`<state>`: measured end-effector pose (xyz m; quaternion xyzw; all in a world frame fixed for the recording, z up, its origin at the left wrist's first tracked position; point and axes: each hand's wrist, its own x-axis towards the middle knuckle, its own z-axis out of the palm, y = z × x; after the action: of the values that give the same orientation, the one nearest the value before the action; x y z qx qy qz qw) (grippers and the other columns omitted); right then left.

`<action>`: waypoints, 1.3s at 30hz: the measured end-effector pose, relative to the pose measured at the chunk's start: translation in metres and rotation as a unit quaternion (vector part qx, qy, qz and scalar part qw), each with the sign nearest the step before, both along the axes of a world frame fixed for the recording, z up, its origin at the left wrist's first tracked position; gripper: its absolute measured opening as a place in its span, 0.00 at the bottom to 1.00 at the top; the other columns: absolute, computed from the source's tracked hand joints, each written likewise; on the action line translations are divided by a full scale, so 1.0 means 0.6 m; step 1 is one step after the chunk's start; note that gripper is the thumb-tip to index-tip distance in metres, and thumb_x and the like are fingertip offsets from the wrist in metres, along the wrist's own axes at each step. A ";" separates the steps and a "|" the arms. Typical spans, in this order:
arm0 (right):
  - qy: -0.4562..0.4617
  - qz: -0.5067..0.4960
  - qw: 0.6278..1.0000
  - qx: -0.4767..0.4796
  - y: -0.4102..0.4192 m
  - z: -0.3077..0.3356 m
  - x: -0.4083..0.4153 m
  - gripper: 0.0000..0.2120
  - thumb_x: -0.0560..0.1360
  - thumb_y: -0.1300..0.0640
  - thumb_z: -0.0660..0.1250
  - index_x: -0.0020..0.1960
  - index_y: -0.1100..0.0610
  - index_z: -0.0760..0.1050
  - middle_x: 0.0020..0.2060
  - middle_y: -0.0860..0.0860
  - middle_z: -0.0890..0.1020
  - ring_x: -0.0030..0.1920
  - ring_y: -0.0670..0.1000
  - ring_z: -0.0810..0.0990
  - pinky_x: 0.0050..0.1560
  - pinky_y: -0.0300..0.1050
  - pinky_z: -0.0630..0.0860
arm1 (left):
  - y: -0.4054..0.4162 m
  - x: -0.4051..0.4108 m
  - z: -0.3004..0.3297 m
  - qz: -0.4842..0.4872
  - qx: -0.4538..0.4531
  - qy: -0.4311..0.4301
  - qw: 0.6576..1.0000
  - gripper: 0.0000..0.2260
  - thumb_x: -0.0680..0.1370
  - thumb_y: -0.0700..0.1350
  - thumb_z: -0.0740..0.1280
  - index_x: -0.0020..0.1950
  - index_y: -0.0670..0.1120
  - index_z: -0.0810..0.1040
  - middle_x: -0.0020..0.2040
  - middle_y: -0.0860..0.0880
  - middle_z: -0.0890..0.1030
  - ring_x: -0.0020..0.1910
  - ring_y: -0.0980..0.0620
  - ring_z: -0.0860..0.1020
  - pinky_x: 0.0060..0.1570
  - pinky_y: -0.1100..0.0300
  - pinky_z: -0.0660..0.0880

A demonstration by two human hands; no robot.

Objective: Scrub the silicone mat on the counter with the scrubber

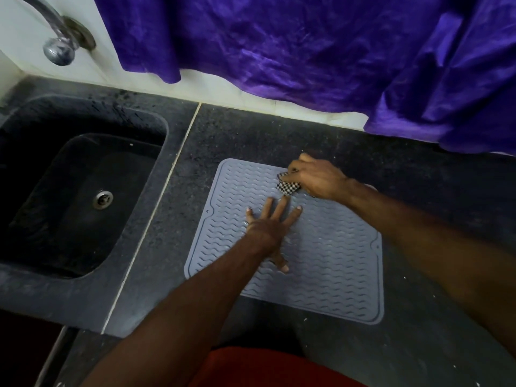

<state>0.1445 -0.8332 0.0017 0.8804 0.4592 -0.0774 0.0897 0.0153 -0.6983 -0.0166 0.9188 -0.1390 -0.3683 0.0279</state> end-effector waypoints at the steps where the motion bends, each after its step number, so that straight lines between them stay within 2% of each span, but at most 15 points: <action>1: -0.011 0.008 1.000 -0.024 -0.012 -0.001 -0.003 0.26 0.74 0.61 0.66 0.70 0.47 0.68 0.61 0.50 0.73 0.56 0.52 0.67 0.38 0.43 0.66 | 0.000 0.001 -0.001 -0.002 0.002 0.001 1.000 0.64 0.63 0.60 0.79 0.76 0.57 0.29 0.76 0.47 0.26 0.74 0.40 0.29 0.68 0.26 0.44; 4: -0.020 0.010 0.999 -0.035 -0.065 -0.003 -0.002 0.26 0.73 0.61 0.67 0.70 0.48 0.69 0.60 0.50 0.73 0.55 0.52 0.67 0.39 0.42 0.63 | 0.000 0.001 -0.003 -0.001 -0.002 -0.001 1.000 0.64 0.63 0.60 0.79 0.76 0.56 0.29 0.75 0.48 0.25 0.74 0.40 0.29 0.68 0.26 0.44; 6: 0.012 -0.018 1.000 0.010 -0.100 -0.008 0.003 0.23 0.73 0.60 0.68 0.67 0.49 0.72 0.58 0.50 0.76 0.54 0.51 0.69 0.42 0.42 0.65 | 0.000 -0.002 -0.003 -0.001 -0.009 -0.010 1.000 0.64 0.62 0.60 0.79 0.77 0.56 0.30 0.75 0.48 0.26 0.75 0.40 0.30 0.68 0.26 0.44; 8: 0.082 -0.082 0.989 0.090 -0.122 -0.016 0.010 0.17 0.72 0.58 0.69 0.61 0.49 0.77 0.52 0.49 0.79 0.52 0.50 0.73 0.48 0.45 0.71 | 0.003 -0.005 -0.006 -0.001 -0.018 -0.024 1.000 0.64 0.62 0.60 0.79 0.77 0.55 0.30 0.76 0.47 0.26 0.75 0.40 0.30 0.69 0.27 0.44; 11: 0.189 -0.214 0.933 0.217 -0.119 -0.019 0.016 0.11 0.73 0.57 0.70 0.55 0.51 0.78 0.48 0.49 0.81 0.49 0.50 0.79 0.53 0.51 0.76 | 0.009 -0.011 -0.012 0.009 -0.022 -0.042 0.999 0.64 0.62 0.62 0.79 0.78 0.54 0.32 0.75 0.44 0.26 0.75 0.40 0.30 0.70 0.28 0.44; 13: 0.220 -0.289 0.886 0.290 -0.103 -0.010 0.023 0.13 0.74 0.58 0.69 0.58 0.55 0.76 0.51 0.50 0.80 0.52 0.51 0.79 0.51 0.47 0.76 | 0.010 -0.012 -0.014 0.010 -0.022 -0.045 0.999 0.64 0.62 0.62 0.79 0.78 0.54 0.32 0.75 0.43 0.26 0.75 0.40 0.30 0.70 0.29 0.45; 15: 0.244 -0.323 0.854 0.326 -0.086 0.001 0.028 0.17 0.75 0.59 0.67 0.63 0.57 0.72 0.53 0.49 0.78 0.54 0.48 0.77 0.49 0.40 0.74 | 0.009 -0.010 -0.011 0.008 -0.019 -0.043 0.999 0.63 0.62 0.62 0.78 0.78 0.54 0.33 0.76 0.43 0.27 0.75 0.39 0.31 0.71 0.29 0.45; 18: 0.235 -0.303 0.879 0.284 -0.070 0.007 0.037 0.19 0.74 0.59 0.67 0.64 0.58 0.71 0.56 0.51 0.77 0.56 0.48 0.75 0.51 0.41 0.72 | 0.006 -0.006 -0.007 0.003 -0.006 -0.036 0.999 0.64 0.62 0.63 0.78 0.78 0.53 0.32 0.76 0.43 0.27 0.75 0.39 0.31 0.71 0.29 0.46; 21: 0.221 -0.263 0.909 0.235 -0.063 0.000 0.035 0.17 0.73 0.58 0.69 0.61 0.56 0.74 0.54 0.49 0.78 0.53 0.47 0.76 0.52 0.43 0.73 | 0.005 -0.004 -0.007 -0.001 0.003 -0.029 1.000 0.64 0.62 0.63 0.78 0.78 0.53 0.31 0.75 0.43 0.26 0.75 0.39 0.30 0.71 0.29 0.46; 25: 0.204 -0.176 0.944 0.188 -0.051 -0.017 0.026 0.14 0.72 0.56 0.71 0.57 0.55 0.78 0.51 0.51 0.81 0.50 0.48 0.77 0.54 0.48 0.76 | 0.005 -0.002 -0.007 0.001 0.002 -0.021 1.000 0.64 0.62 0.63 0.78 0.77 0.54 0.31 0.75 0.43 0.26 0.75 0.39 0.30 0.71 0.29 0.46; 30: 0.060 -0.033 0.997 0.046 -0.034 -0.008 0.015 0.12 0.72 0.56 0.70 0.56 0.48 0.78 0.47 0.49 0.74 0.44 0.49 0.74 0.41 0.46 0.75 | 0.005 -0.002 -0.009 0.002 0.007 -0.019 1.000 0.64 0.62 0.63 0.78 0.77 0.54 0.30 0.75 0.43 0.25 0.75 0.39 0.30 0.71 0.29 0.44; 33: 0.007 0.013 0.999 -0.034 -0.040 0.005 0.018 0.14 0.70 0.58 0.71 0.54 0.49 0.76 0.46 0.49 0.73 0.44 0.50 0.73 0.37 0.45 0.70 | 0.005 -0.002 -0.009 0.002 0.009 -0.019 1.000 0.64 0.62 0.63 0.78 0.77 0.54 0.30 0.75 0.43 0.25 0.75 0.39 0.30 0.71 0.29 0.45; 36: 0.004 0.020 0.997 -0.076 -0.055 0.018 0.025 0.15 0.70 0.59 0.71 0.55 0.50 0.76 0.48 0.50 0.73 0.45 0.50 0.72 0.38 0.44 0.68 | 0.006 -0.003 -0.010 0.005 0.006 -0.021 1.000 0.64 0.62 0.63 0.78 0.77 0.55 0.30 0.75 0.43 0.25 0.75 0.40 0.30 0.71 0.29 0.45; 39: 0.038 -0.016 0.999 -0.034 -0.056 0.024 0.027 0.15 0.71 0.56 0.72 0.57 0.49 0.77 0.49 0.49 0.73 0.46 0.49 0.73 0.42 0.44 0.72 | 0.005 -0.004 -0.012 0.006 0.004 -0.023 1.000 0.64 0.62 0.63 0.78 0.77 0.55 0.30 0.75 0.44 0.25 0.75 0.40 0.30 0.71 0.30 0.44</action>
<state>0.1607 -0.8669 0.0163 0.8806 0.4451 -0.1280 0.1003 0.0130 -0.6951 -0.0238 0.9279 -0.1324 -0.3478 0.0230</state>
